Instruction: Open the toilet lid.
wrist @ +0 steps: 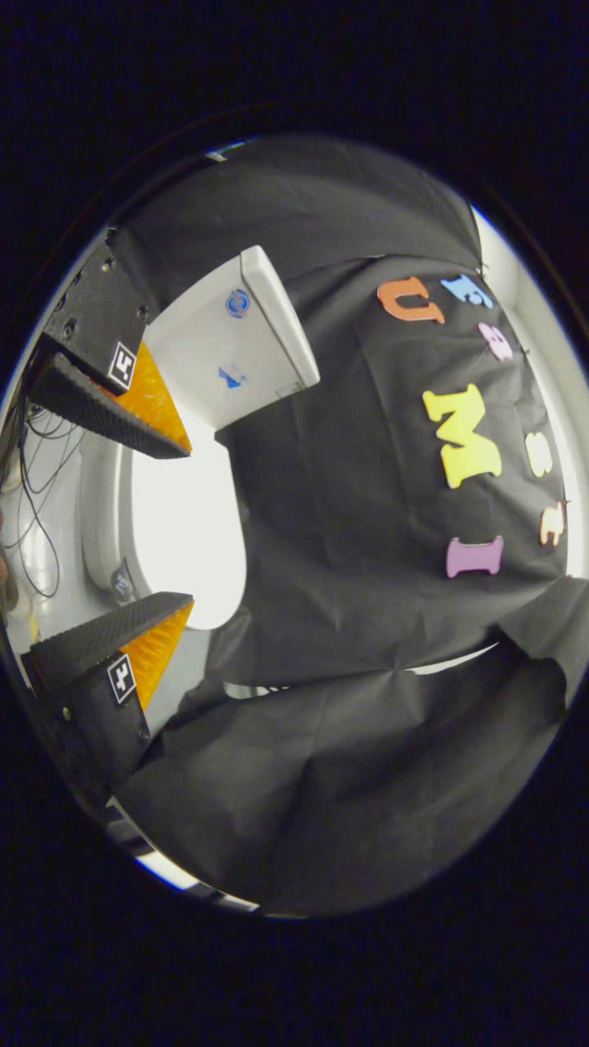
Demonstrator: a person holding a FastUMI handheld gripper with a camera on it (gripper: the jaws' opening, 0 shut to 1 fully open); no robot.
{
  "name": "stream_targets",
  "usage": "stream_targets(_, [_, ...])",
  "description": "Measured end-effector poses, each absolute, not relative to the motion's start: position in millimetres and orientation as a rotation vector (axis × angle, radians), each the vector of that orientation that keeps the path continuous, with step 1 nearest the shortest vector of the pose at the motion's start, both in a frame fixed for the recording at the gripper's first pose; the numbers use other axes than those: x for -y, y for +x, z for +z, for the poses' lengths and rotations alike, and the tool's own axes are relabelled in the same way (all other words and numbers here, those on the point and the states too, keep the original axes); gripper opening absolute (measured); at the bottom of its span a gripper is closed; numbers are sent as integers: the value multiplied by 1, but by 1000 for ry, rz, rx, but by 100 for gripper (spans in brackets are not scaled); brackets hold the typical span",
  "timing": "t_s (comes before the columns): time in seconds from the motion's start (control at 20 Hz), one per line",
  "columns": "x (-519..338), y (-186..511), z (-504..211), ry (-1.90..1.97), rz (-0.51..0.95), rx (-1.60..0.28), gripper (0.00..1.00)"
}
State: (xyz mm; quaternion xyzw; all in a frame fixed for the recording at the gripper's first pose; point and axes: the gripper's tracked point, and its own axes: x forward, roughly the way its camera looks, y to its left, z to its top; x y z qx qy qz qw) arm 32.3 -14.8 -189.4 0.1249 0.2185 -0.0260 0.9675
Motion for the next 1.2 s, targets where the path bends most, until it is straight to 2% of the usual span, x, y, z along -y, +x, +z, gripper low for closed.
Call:
stream_targets(0.45, [41, 59, -293, 538, -110, -671, 98])
stream_targets(0.9, [55, 77, -351, 682, -157, -764, 97])
stream_targets(1.2, [62, 81, -383, 836, -197, -802, 90])
